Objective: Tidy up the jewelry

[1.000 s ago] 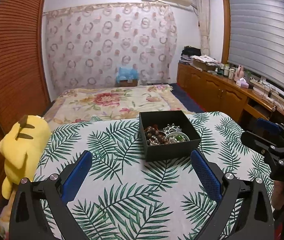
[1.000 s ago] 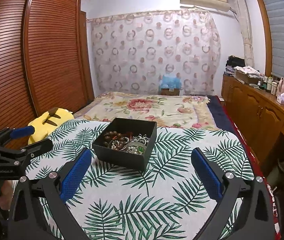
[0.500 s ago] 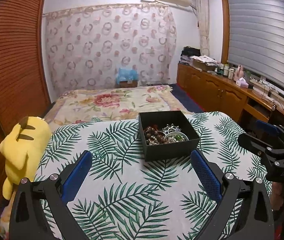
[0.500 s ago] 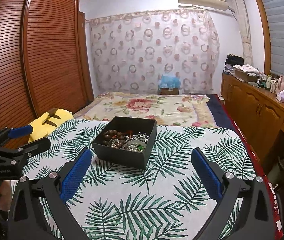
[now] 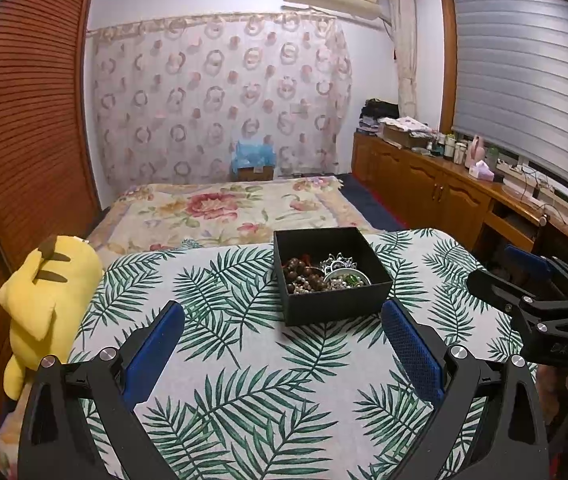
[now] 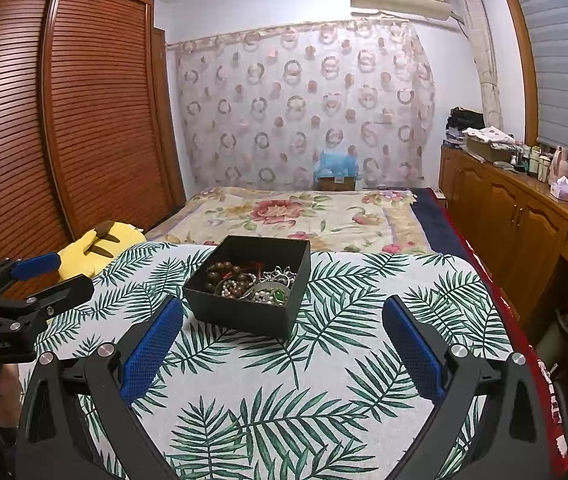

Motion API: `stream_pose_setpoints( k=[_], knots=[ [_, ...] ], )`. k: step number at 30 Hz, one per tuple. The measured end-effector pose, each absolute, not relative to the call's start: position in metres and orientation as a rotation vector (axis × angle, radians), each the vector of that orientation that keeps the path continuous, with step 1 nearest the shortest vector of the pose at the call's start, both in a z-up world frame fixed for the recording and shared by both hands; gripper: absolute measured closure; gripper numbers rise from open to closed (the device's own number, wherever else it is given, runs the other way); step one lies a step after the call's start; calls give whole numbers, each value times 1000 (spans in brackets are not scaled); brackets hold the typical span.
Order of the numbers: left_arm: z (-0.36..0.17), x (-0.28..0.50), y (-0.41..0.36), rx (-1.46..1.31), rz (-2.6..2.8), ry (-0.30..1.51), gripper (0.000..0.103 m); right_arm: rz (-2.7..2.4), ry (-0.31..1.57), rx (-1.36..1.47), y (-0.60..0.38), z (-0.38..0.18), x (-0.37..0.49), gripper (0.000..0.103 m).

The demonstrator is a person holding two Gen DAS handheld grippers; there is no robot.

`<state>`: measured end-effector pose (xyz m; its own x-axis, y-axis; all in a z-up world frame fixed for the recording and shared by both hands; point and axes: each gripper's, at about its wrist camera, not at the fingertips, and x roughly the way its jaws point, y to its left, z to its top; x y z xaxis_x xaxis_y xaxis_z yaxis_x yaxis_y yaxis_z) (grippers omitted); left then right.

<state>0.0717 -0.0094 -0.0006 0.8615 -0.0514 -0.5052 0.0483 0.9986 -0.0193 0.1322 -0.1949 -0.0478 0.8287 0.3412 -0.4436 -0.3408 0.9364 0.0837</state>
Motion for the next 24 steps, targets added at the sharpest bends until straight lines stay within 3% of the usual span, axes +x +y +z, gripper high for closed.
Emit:
stream_pose_setpoints(
  k=[24],
  knots=[
    [1,70,-11,-7,-51,526,8,362,470,4,-197,-48,132,3]
  ],
)
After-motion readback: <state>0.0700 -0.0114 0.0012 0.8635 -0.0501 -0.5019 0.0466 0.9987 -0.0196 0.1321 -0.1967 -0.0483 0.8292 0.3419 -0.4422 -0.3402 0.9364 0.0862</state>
